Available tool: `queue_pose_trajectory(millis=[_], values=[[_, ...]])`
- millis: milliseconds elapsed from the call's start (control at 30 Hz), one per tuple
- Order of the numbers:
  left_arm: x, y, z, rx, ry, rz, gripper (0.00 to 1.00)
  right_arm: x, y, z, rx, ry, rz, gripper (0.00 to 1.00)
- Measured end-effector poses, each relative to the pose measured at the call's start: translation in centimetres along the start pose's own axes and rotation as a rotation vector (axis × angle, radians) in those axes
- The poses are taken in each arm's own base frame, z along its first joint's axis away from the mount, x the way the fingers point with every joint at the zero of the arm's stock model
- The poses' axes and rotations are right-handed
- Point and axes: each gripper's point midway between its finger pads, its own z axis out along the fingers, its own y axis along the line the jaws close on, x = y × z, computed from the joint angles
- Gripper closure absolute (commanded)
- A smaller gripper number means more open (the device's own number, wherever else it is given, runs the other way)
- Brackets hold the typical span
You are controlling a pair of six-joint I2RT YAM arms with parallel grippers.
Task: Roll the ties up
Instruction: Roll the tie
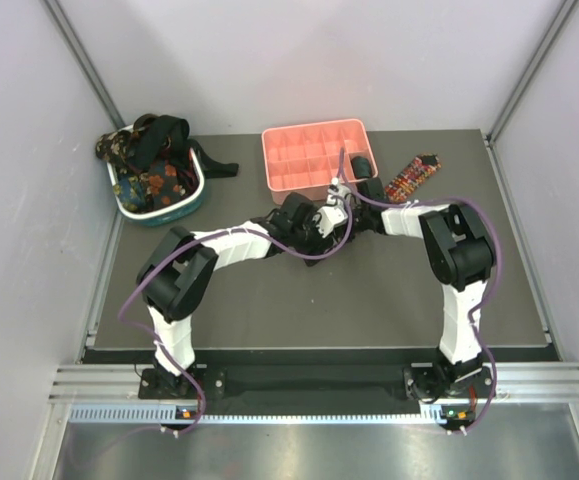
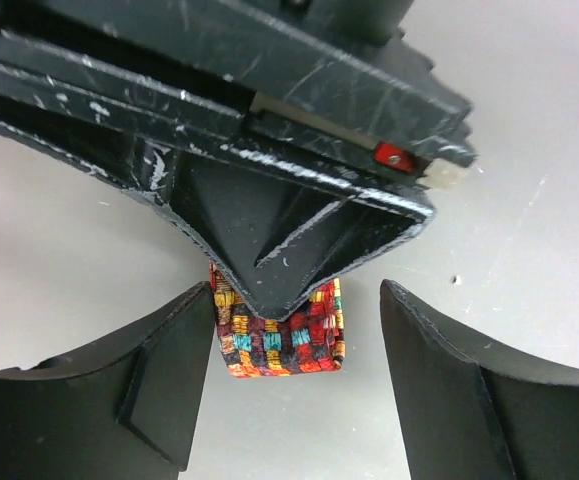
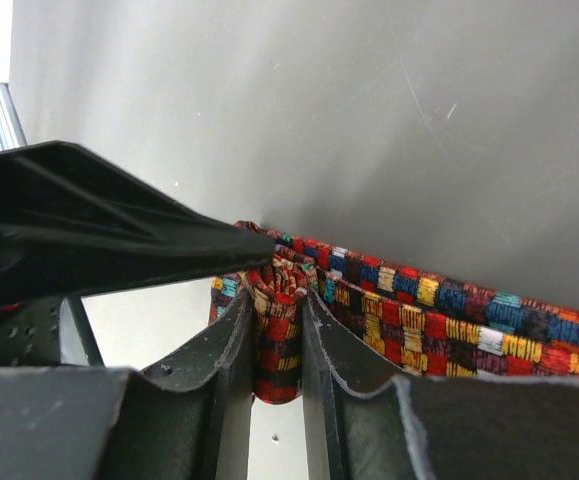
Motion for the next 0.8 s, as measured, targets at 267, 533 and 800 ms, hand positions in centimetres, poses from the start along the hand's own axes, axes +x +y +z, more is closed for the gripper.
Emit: queue_pose_trajectory(millis=[267,533,800], values=[[0.3,-0.2,0.1,0.014,0.007,0.013,0.3,0.2,0.0,-0.2,0.001,-0.004,0.013,0.85],[1.2,0.1,0.6,-0.001,0.035,0.017,0.3,0.3,0.0,-0.2,0.003,0.0,0.027,0.85],[1.6,0.3,-0.2,-0.042,0.023,0.001,0.11,0.8,0.1,-0.5,0.011,0.013,0.043,0.86]])
